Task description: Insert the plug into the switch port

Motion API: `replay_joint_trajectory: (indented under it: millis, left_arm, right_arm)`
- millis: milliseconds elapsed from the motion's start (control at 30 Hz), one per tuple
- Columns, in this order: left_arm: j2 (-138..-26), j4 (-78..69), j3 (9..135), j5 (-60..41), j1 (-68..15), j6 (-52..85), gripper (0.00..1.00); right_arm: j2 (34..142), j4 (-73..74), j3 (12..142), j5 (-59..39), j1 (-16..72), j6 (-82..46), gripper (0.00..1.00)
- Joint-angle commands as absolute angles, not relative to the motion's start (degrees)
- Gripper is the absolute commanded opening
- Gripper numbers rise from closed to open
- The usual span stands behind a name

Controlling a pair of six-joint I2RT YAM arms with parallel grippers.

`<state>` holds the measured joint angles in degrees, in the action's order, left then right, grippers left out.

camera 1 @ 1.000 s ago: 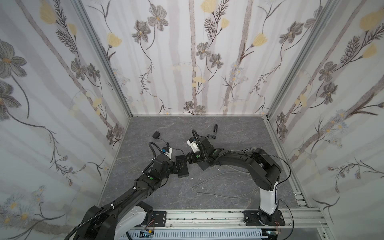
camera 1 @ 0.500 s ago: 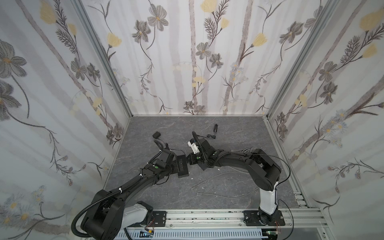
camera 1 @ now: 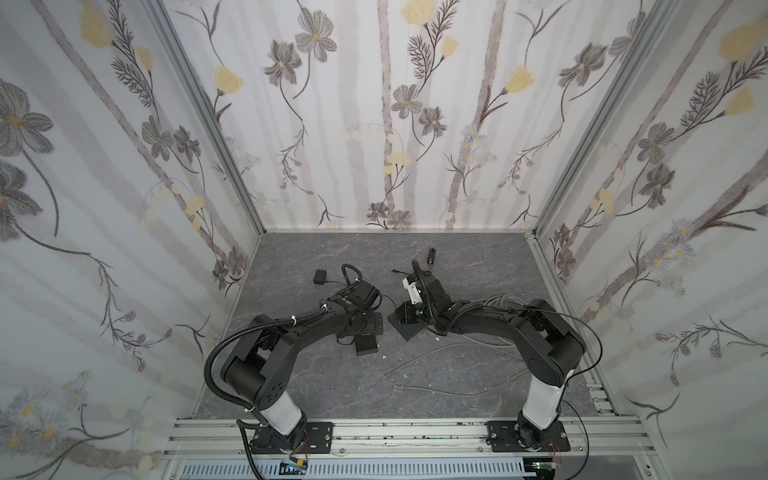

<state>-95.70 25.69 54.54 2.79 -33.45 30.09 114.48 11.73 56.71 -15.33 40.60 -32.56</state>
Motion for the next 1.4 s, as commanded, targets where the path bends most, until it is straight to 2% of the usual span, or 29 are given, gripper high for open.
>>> replay_joint_trajectory:
  millis: [0, 33, 167, 233, 333, 400, 600, 733, 867, 900, 967, 1000, 1067, 1167, 1367]
  left_arm:
    - [-98.8, 29.4, 56.9, 5.4, -33.7, 27.9, 0.97]
    - [-99.7, 29.9, 57.3, 5.9, -33.7, 27.6, 0.94]
    - [-100.9, 31.0, 57.8, 4.4, -33.7, 25.8, 0.66]
    - [-100.2, 31.6, 57.6, 3.9, -33.7, 24.8, 0.57]
    - [-98.5, 33.5, 57.8, 2.1, -33.7, 21.0, 0.45]
    - [-97.1, 35.6, 58.4, 0.5, -33.7, 17.7, 0.41]
    - [-91.4, 38.9, 61.3, -6.0, -34.2, 13.7, 0.42]
    - [-88.8, 48.6, 66.8, -6.3, -34.6, -0.1, 0.47]
    - [-86.2, 54.1, 67.7, -3.8, -34.6, -16.2, 0.46]
    - [-85.3, 54.5, 67.0, -4.0, -34.7, -21.4, 0.44]
    - [-83.5, 56.5, 65.7, -5.7, -35.3, -32.8, 0.27]
    - [-82.6, 56.6, 64.7, -5.0, -35.5, -36.9, 0.24]
    - [-81.9, 56.7, 63.3, -5.0, -35.8, -43.0, 0.24]
    - [-82.9, 59.5, 61.1, -6.6, -36.0, -51.6, 0.30]
    - [-88.4, 55.6, 56.8, -2.9, -36.1, -54.6, 0.31]
  right_arm:
    - [113.5, 15.8, 55.8, -16.5, 40.3, -33.1, 0.00]
    - [113.3, 15.9, 55.5, -16.7, 40.3, -33.1, 0.00]
    - [112.9, 16.6, 54.6, -17.0, 39.9, -33.2, 0.00]
    - [112.8, 16.8, 54.4, -17.1, 39.8, -33.2, 0.00]
    - [112.8, 17.1, 54.2, -17.3, 39.8, -33.2, 0.00]
    - [112.8, 17.2, 54.1, -17.4, 39.9, -33.1, 0.00]
    - [112.3, 16.9, 54.1, -17.6, 39.5, -32.7, 0.00]
    - [112.1, 16.2, 54.9, -17.6, 39.4, -32.1, 0.00]
    - [112.4, 15.8, 55.6, -16.9, 39.5, -31.9, 0.00]
    - [112.5, 15.8, 55.6, -16.6, 39.6, -31.9, 0.00]
    - [112.6, 15.8, 55.9, -16.6, 39.9, -32.0, 0.00]
    - [112.5, 15.6, 56.2, -16.5, 40.1, -32.0, 0.00]
    - [112.6, 14.8, 57.0, -16.4, 40.8, -31.9, 0.00]
    - [112.6, 13.5, 58.2, -16.0, 42.1, -31.5, 0.00]
    - [112.3, 13.4, 59.0, -15.8, 44.8, -32.3, 0.00]
